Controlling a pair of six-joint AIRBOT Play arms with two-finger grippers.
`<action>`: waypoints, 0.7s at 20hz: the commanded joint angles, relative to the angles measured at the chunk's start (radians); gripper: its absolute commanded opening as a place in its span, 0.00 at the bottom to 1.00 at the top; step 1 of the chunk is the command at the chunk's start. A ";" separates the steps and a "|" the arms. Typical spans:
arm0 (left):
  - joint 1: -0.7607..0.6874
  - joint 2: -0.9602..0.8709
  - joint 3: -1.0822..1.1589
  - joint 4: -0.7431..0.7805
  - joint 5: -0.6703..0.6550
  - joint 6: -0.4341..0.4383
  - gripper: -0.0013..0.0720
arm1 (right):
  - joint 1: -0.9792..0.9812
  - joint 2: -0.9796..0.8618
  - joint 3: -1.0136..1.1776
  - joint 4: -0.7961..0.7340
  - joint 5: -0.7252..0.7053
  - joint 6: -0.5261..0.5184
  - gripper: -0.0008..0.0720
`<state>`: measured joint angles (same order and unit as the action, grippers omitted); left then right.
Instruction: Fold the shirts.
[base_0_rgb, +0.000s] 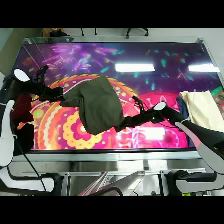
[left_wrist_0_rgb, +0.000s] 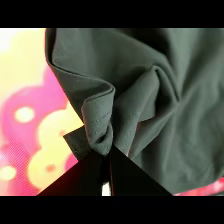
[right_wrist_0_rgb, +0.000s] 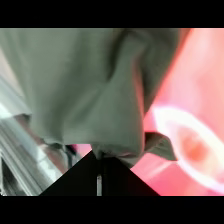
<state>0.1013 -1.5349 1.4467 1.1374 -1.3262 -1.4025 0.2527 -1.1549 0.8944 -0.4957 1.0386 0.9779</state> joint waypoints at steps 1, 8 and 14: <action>0.030 0.149 0.021 -0.131 -0.013 0.041 0.04 | -0.100 0.104 0.152 0.053 0.129 -0.014 0.04; 0.111 0.639 0.408 -0.581 0.145 0.142 0.04 | -0.427 0.362 0.895 0.122 0.286 -0.055 0.04; 0.111 0.840 0.338 -0.211 0.164 0.098 0.04 | -0.489 0.380 0.983 -0.089 0.291 -0.006 0.04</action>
<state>0.2100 -0.7795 1.8442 0.7868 -1.1694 -1.2827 -0.2073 -0.7731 1.8355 -0.4908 1.3220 0.9390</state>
